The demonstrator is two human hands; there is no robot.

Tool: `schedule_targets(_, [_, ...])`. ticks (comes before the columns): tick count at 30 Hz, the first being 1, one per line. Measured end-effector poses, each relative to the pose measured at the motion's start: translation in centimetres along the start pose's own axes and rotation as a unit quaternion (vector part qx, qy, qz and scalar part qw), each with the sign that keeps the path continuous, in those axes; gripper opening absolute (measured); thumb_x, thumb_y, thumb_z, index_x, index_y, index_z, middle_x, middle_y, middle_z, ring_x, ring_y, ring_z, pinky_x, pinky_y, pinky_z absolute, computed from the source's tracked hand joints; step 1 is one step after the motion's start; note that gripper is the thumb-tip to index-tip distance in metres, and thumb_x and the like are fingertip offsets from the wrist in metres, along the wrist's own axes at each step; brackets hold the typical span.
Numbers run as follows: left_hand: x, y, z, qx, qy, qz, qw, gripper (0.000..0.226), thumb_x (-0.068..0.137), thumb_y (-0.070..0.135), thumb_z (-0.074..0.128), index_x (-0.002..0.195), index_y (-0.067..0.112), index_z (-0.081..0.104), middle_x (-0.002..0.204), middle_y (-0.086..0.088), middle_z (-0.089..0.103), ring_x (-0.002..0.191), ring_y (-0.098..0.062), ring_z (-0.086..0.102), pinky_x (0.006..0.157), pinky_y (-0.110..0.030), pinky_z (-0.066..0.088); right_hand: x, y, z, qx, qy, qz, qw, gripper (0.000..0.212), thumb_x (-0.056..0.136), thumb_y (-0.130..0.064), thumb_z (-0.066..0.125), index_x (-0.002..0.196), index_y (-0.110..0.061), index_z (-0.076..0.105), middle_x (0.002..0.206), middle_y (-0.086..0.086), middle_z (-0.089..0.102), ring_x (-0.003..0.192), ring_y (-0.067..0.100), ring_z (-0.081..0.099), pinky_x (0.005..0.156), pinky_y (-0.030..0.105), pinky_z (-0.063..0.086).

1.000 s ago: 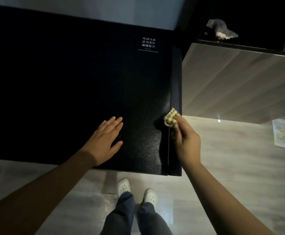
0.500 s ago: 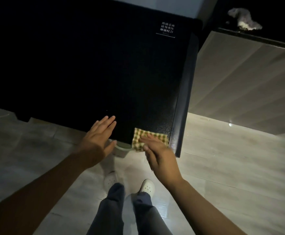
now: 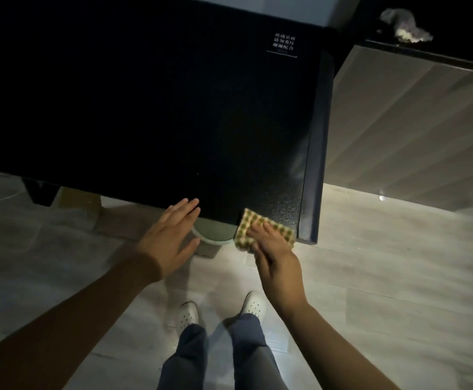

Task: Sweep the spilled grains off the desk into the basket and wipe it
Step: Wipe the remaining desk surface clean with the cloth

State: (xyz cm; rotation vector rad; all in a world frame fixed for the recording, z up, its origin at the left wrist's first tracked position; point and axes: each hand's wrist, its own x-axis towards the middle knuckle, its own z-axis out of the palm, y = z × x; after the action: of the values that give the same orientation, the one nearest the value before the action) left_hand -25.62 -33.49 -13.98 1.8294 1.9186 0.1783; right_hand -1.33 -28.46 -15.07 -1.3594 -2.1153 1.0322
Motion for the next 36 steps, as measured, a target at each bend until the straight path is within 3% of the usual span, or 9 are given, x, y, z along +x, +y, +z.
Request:
schedule_targets(3, [-1.6, -1.2, -0.8, -0.017, -0.014, -0.003, 1.0, 0.082, 0.081, 0.062, 0.014, 0.15, 0.019, 0.02, 0.158, 0.009, 0.01, 0.142, 0.0, -0.003, 0.117, -0.031, 0.016, -0.4, -1.8, 0.0, 0.067, 0.015, 0.02, 0.997, 0.032, 0.096, -0.038, 0.043, 0.116, -0.029, 0.066, 0.088, -0.023, 0.061, 0.074, -0.007, 0.055, 0.07, 0.019, 0.046])
schedule_targets(6, [-2.7, -2.1, -2.0, -0.035, -0.022, 0.0, 0.999, 0.083, 0.08, 0.063, 0.016, 0.149, 0.019, 0.023, 0.156, 0.007, 0.018, 0.14, -0.002, 0.006, 0.112, -0.02, 0.008, 1.7, -3.4, -1.0, 0.076, 0.102, 0.037, 0.991, 0.028, 0.098, -0.03, 0.047, 0.116, -0.023, 0.067, 0.073, -0.022, 0.057, 0.062, -0.005, 0.053, 0.06, 0.019, 0.047])
schedule_targets(8, [-3.0, -2.6, -3.1, -0.042, -0.008, -0.003, 0.999, 0.075, 0.085, 0.06, 0.028, 0.148, 0.019, 0.029, 0.154, 0.005, 0.025, 0.142, -0.011, 0.013, 0.111, -0.021, 0.008, 3.8, -4.1, -1.9, 0.051, 0.167, 0.066, 0.982, 0.025, 0.099, -0.024, 0.049, 0.115, -0.017, 0.068, 0.08, -0.013, 0.066, 0.067, 0.003, 0.058, 0.063, 0.03, 0.053])
schedule_targets(11, [-2.5, -3.3, -4.3, -0.045, 0.018, -0.002, 0.999, 0.055, 0.095, 0.037, 0.049, 0.145, 0.019, 0.035, 0.151, 0.004, 0.031, 0.141, -0.014, 0.019, 0.109, -0.019, 0.01, 6.5, -4.2, -3.0, 0.021, 0.211, 0.096, 0.973, 0.029, 0.099, -0.027, 0.049, 0.123, -0.019, 0.064, 0.108, -0.004, 0.07, 0.093, 0.007, 0.061, 0.08, 0.024, 0.049])
schedule_targets(18, [2.2, -4.8, -6.7, -0.014, 0.021, -0.003, 1.0, 0.053, 0.094, 0.033, 0.053, 0.143, 0.018, 0.038, 0.147, 0.003, 0.038, 0.136, -0.014, 0.031, 0.107, -0.021, 0.021, 7.8, -2.2, 2.0, -0.043, 0.098, 0.064, 0.992, 0.028, 0.096, -0.019, 0.053, 0.121, -0.016, 0.066, 0.129, 0.004, 0.062, 0.124, 0.02, 0.054, 0.107, 0.031, 0.039])
schedule_targets(20, [3.8, -5.1, -7.5, -0.013, 0.022, -0.015, 1.0, 0.053, 0.093, 0.031, 0.054, 0.142, 0.016, 0.04, 0.145, 0.0, 0.041, 0.134, -0.016, 0.034, 0.106, -0.023, 0.024, 7.0, -3.1, 3.1, -0.019, 0.069, 0.036, 0.997, 0.028, 0.095, -0.024, 0.051, 0.115, -0.018, 0.069, 0.118, 0.0, 0.068, 0.112, 0.009, 0.059, 0.099, 0.028, 0.046])
schedule_targets(23, [5.6, -5.0, -8.5, -0.018, 0.007, -0.031, 0.999, 0.053, 0.094, 0.031, 0.053, 0.143, 0.016, 0.039, 0.145, 0.0, 0.04, 0.134, -0.016, 0.034, 0.106, -0.021, 0.023, 7.9, -4.7, 2.0, 0.081, 0.03, 0.062, 0.994, 0.02, 0.096, -0.029, 0.049, 0.094, -0.025, 0.069, 0.078, -0.012, 0.068, 0.071, 0.003, 0.063, 0.064, 0.029, 0.053])
schedule_targets(27, [8.2, -4.2, -9.8, -0.019, 0.004, -0.056, 0.998, 0.053, 0.094, 0.033, 0.051, 0.144, 0.018, 0.038, 0.147, 0.003, 0.037, 0.136, -0.013, 0.031, 0.108, -0.021, 0.023, 13.7, -4.7, -2.2, 0.125, 0.126, 0.086, 0.98, 0.018, 0.097, -0.02, 0.053, 0.103, -0.023, 0.07, 0.09, -0.017, 0.069, 0.086, -0.003, 0.064, 0.073, 0.014, 0.05])
schedule_targets(36, [14.4, -3.1, -12.4, -0.032, 0.01, -0.092, 0.995, 0.055, 0.095, 0.033, 0.05, 0.146, 0.021, 0.033, 0.15, 0.006, 0.031, 0.138, -0.009, 0.025, 0.114, -0.029, 0.026, 28.3, 0.0, -8.7, -0.008, 0.207, 0.04, 0.977, 0.025, 0.098, -0.022, 0.05, 0.115, -0.013, 0.067, 0.106, 0.005, 0.071, 0.097, 0.019, 0.065, 0.076, 0.021, 0.042])
